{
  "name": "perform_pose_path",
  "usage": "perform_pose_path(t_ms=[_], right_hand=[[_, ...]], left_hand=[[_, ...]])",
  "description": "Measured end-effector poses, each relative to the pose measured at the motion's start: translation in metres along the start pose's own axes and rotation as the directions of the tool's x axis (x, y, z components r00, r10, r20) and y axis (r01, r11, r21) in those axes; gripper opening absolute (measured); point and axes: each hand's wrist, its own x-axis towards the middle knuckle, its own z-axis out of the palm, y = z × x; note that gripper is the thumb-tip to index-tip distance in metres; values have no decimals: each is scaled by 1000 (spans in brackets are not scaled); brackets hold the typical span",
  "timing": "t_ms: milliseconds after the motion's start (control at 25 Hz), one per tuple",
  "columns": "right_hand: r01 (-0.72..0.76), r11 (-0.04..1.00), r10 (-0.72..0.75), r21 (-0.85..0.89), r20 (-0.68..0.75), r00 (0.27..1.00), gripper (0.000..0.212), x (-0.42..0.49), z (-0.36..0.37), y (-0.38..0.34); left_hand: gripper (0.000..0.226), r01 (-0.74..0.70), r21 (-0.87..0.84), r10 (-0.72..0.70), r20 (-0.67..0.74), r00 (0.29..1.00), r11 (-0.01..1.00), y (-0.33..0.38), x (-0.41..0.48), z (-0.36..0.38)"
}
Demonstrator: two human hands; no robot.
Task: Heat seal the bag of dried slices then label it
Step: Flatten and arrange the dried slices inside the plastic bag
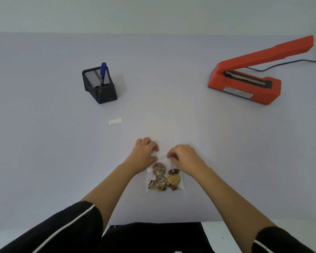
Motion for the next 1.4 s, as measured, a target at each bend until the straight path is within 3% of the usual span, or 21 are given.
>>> perform_pose_path(t_ms=[160,320,440,600,760,1120,1280,1400], right_hand=[[-56,998,58,21,-84,995,21,1,-8,16],[33,999,-35,-28,-68,997,21,-8,-4,13],[94,995,-95,-35,-18,995,18,-12,3,11],[56,997,-55,50,-28,998,17,-12,6,17],[22,989,-19,147,-24,1000,18,-14,5,20],[-53,986,66,158,-77,995,16,-14,-2,20],[-53,990,66,129,-105,992,16,-18,-4,24],[22,999,-18,45,-73,997,21,-17,-1,22]], left_hand=[[31,-6,2,6,4,1000,1000,-2,1,0],[30,-15,11,15,5,1000,1000,-2,1,0],[25,-103,57,103,-9,995,993,0,-1,0],[25,-220,32,219,33,975,975,10,-6,6],[19,-136,-16,136,6,991,991,19,-4,9],[16,65,44,-64,-41,997,997,39,9,14],[17,56,12,-56,-45,997,998,36,9,12],[17,-17,24,19,-59,998,1000,30,6,12]])
